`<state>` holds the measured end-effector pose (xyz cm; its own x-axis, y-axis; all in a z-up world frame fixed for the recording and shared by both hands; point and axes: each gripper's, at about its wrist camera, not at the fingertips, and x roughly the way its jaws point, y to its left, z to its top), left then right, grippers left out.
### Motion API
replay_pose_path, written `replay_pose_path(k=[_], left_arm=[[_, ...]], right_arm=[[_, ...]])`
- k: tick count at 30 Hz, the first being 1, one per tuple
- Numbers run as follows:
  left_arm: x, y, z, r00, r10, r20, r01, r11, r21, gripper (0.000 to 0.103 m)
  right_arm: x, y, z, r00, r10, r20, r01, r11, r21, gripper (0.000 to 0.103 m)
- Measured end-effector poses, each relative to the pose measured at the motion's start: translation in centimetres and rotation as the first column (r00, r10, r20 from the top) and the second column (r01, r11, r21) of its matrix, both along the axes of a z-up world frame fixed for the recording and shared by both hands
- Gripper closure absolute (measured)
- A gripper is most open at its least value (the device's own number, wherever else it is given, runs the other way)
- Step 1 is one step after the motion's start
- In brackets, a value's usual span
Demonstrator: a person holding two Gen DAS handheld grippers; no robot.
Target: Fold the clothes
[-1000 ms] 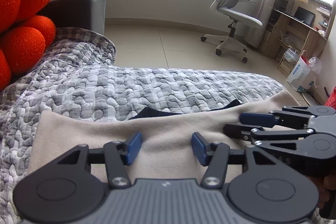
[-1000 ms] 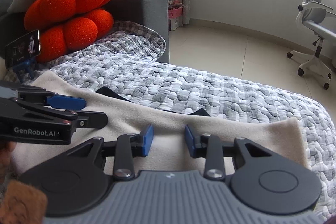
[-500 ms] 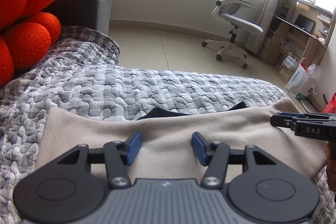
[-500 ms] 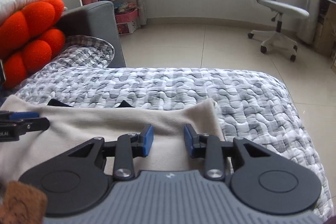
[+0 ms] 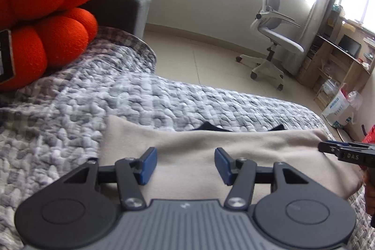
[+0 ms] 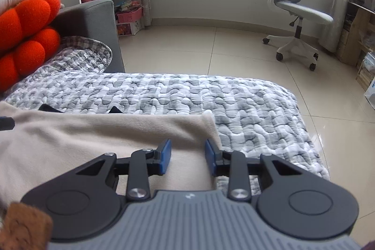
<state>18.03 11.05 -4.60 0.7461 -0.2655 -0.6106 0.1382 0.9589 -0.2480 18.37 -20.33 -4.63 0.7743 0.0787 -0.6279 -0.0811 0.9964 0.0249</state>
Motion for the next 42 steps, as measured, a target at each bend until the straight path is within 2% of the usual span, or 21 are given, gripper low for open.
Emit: replay_pose_path(k=[1,5,9,13,18,22,24,25,26,27,29,31,32,36,42], left_arm=[[-0.2,0.5,0.2,1.0,0.005,-0.004,-0.006,1.0,-0.017,0.045],[-1.8,2.2,1.7,0.999,0.036,0.025,-0.034,0.997,-0.076,0.039],[-3.6,3.6,2.4,0.996,0.091,0.023,-0.088,0.991,-0.097,0.039],[-5.3,4.3,2.8,0.993,0.113,0.015,-0.111,0.989,-0.101,0.04],[-7.9,3.5,4.2,0.996,0.069,0.047,-0.065,0.993,-0.094,0.047],[-8.6,2.4,3.4,1.0,0.006,0.002,-0.006,0.997,-0.08,0.047],[-8.9,1.9,2.9,0.999,-0.025,-0.023,0.024,0.997,-0.074,0.047],[-9.1,1.6,2.7,0.999,-0.041,-0.036,0.039,0.997,-0.071,0.047],[-8.5,1.8,1.9,0.996,-0.029,-0.088,0.022,0.997,-0.072,0.05],[-7.8,2.2,1.0,0.99,-0.01,-0.142,-0.001,0.997,-0.078,0.059],[-7.4,3.0,0.5,0.986,0.004,-0.167,-0.02,0.995,-0.099,0.073],[-7.2,3.8,0.3,0.983,0.014,-0.182,-0.036,0.992,-0.121,0.075],[-7.2,4.0,0.2,0.982,0.019,-0.189,-0.043,0.991,-0.124,0.079],[-7.3,3.3,0.3,0.983,0.018,-0.184,-0.03,0.997,-0.066,0.087],[-7.3,3.2,0.4,0.984,0.024,-0.178,-0.03,0.999,-0.035,0.089]], right_arm=[[-0.2,-0.1,0.4,1.0,-0.018,0.004,0.018,1.0,0.0,0.062],[-1.7,-1.1,2.6,0.999,-0.02,0.033,0.019,0.999,0.037,0.062],[-3.4,-1.0,4.0,0.999,0.034,0.023,-0.035,0.999,0.039,0.062],[-4.1,-0.5,4.0,0.995,0.098,-0.019,-0.097,0.995,0.038,0.062],[-5.0,0.5,3.8,0.979,0.195,-0.065,-0.191,0.98,0.061,0.062],[-5.8,1.2,2.9,0.945,0.29,-0.148,-0.274,0.954,0.121,0.062],[-6.2,1.9,2.1,0.925,0.332,-0.185,-0.32,0.943,0.094,0.064],[-6.3,2.2,1.6,0.919,0.341,-0.199,-0.334,0.94,0.067,0.069],[-6.3,2.5,1.2,0.913,0.349,-0.213,-0.348,0.937,0.041,0.069],[-6.1,2.2,0.7,0.912,0.34,-0.227,-0.339,0.94,0.043,0.07],[-5.8,1.5,0.4,0.911,0.335,-0.241,-0.33,0.942,0.06,0.075],[-5.9,0.8,0.5,0.908,0.341,-0.243,-0.334,0.94,0.069,0.077],[-6.0,0.5,0.5,0.907,0.344,-0.244,-0.339,0.939,0.064,0.078],[-5.9,-1.2,0.8,0.905,0.342,-0.252,-0.326,0.939,0.104,0.082],[-5.6,-2.0,1.0,0.907,0.334,-0.257,-0.312,0.942,0.123,0.084]])
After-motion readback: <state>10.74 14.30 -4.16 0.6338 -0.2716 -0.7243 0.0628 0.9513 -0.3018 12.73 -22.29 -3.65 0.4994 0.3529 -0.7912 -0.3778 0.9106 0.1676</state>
